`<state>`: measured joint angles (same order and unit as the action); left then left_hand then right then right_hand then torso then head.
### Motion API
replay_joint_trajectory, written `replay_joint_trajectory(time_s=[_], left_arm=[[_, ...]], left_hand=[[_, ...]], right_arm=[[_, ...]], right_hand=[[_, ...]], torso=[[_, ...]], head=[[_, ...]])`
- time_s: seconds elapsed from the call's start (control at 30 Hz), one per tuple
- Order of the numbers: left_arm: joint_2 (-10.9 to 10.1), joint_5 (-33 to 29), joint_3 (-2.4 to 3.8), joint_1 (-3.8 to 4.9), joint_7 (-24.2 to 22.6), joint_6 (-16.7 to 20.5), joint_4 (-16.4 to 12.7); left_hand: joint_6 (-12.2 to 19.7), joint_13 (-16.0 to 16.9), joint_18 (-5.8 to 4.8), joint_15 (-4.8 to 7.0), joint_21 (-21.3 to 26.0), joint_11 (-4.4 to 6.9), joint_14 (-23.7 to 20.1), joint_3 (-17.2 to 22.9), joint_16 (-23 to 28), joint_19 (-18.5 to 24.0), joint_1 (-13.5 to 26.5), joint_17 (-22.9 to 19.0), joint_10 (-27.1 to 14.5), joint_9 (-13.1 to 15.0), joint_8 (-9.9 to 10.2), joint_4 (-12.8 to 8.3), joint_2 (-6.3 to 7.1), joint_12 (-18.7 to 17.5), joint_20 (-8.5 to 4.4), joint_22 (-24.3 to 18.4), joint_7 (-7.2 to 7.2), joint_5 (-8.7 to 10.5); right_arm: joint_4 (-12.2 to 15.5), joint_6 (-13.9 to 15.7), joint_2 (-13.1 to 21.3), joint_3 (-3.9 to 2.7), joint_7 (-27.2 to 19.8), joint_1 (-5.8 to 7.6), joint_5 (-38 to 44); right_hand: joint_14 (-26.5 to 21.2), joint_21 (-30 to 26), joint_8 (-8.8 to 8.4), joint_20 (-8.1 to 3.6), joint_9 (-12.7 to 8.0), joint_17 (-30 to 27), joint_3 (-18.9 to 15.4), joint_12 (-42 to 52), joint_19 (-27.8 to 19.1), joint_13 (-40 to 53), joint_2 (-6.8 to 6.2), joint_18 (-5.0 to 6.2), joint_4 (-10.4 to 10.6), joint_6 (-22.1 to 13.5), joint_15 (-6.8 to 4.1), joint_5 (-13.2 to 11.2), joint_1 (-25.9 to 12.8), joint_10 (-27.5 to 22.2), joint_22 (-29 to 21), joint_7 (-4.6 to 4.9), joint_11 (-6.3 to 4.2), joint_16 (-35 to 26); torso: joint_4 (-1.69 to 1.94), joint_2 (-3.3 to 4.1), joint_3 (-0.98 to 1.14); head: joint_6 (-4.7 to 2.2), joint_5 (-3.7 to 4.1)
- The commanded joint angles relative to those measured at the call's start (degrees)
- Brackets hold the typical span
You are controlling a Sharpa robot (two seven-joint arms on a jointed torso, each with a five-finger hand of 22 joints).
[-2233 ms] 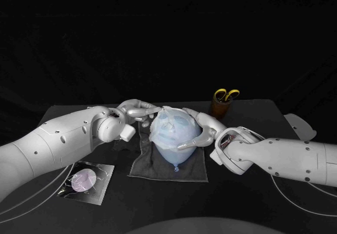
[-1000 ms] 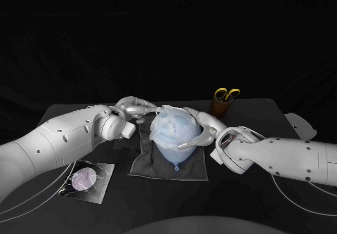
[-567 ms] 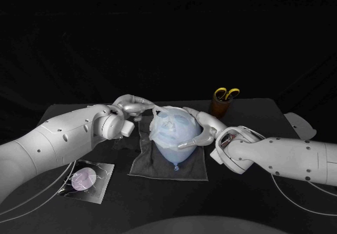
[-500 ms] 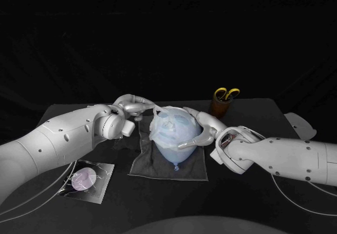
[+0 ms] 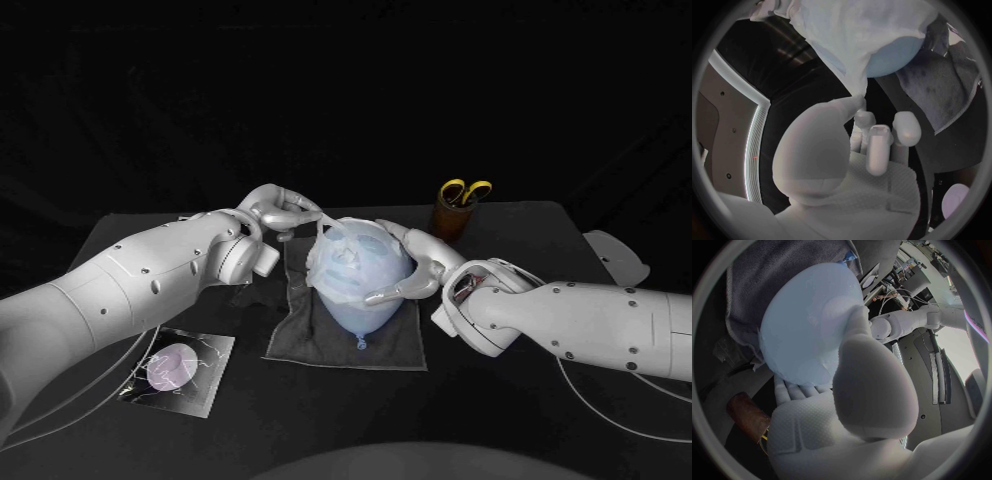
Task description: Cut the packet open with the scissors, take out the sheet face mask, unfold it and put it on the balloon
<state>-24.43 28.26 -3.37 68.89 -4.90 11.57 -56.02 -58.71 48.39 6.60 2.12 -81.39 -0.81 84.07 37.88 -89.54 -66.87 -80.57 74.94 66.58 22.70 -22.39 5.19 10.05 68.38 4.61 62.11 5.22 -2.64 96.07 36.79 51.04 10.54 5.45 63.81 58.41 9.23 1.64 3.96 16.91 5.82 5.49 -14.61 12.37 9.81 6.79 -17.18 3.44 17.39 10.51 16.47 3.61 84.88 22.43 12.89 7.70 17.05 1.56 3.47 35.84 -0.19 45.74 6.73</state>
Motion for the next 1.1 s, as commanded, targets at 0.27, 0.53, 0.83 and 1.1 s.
replay_joint_trajectory(time_s=[0.27, 0.53, 0.83, 1.1], left_arm=[[2.2, 16.8, 0.01, -0.03, -7.4, 7.3, 4.4], [2.7, 20.3, -0.09, -0.03, -7.8, 7.6, 5.5], [1.9, 19.3, -0.13, -0.01, -6.6, 6.0, 5.1], [0.2, 15.9, -0.09, 0.03, -5.7, 6.3, 3.6]], left_hand=[[0.5, 0.5, -0.83, 0.21, -0.5, 0.22, 3.7, 0.2, -0.2, -1.1, 0.0, 9.8, 0.3, 9.6, -0.3, -0.8, -0.58, 0.0, -0.01, 0.8, 0.03, -0.19], [0.6, 0.4, -0.86, 0.18, -0.6, 0.19, 3.9, 0.2, -0.2, -1.3, 0.0, 10.3, 0.1, 9.8, -0.3, -1.1, -0.59, -0.1, -0.04, 1.0, 0.07, -0.19], [9.7, -12.0, -0.77, -1.86, -0.2, -2.44, 3.2, 0.4, -0.1, -0.4, 0.5, 8.8, -9.7, 6.6, 7.0, -1.6, -0.02, -8.6, 0.54, -0.1, 2.7, -0.15], [14.4, -15.3, -0.11, -4.36, 0.8, -4.9, 1.6, 1.5, 0.1, 2.2, -0.1, 5.7, -14.4, 2.8, 12.5, -2.5, 1.12, -12.5, 3.08, -2.9, 5.24, -0.19]], right_arm=[[0.0, -3.1, -0.3, 0.53, 1.7, -0.67, -0.1], [0.0, -3.1, -0.4, 0.53, 1.7, -0.71, -0.1], [-0.1, -3.0, -0.4, 0.53, 1.7, -0.75, -0.1], [0.0, -2.7, -0.2, 0.53, 1.3, -0.84, -0.3]], right_hand=[[0.4, 0.3, 0.34, -0.05, 0.1, -0.1, 0.2, 0.2, 0.2, 0.1, -0.02, 0.43, 0.0, 0.3, 0.09, 0.3, 0.6, 0.4, -0.1, 8.28, 0.07, 0.0], [0.4, 0.3, 0.34, -0.05, 0.1, -0.1, 0.2, 0.2, 0.2, 0.1, -0.02, 0.43, 0.0, 0.3, 0.09, 0.3, 0.6, 0.4, -0.1, 8.28, 0.07, 0.0], [0.4, 0.3, 0.4, -0.06, 0.1, -0.1, 0.2, 0.5, 0.3, -0.1, -0.03, 0.43, 0.0, 0.3, 0.09, 0.3, 0.5, 0.2, -0.1, 8.39, 0.07, 0.0], [0.5, 0.3, 0.41, -0.06, 0.2, -0.1, 0.2, 0.5, 0.3, -0.1, -0.04, 0.43, 0.0, 0.3, 0.09, 0.3, 0.5, 0.3, -0.1, 8.39, 0.07, 0.0]], torso=[[0.04, 0.05, -0.08], [0.12, -0.01, -0.06], [0.11, -0.04, -0.07], [0.03, -0.04, -0.07]], head=[[-0.04, -0.05], [-0.02, -0.09], [-0.07, -0.11], [-0.22, -0.15]])
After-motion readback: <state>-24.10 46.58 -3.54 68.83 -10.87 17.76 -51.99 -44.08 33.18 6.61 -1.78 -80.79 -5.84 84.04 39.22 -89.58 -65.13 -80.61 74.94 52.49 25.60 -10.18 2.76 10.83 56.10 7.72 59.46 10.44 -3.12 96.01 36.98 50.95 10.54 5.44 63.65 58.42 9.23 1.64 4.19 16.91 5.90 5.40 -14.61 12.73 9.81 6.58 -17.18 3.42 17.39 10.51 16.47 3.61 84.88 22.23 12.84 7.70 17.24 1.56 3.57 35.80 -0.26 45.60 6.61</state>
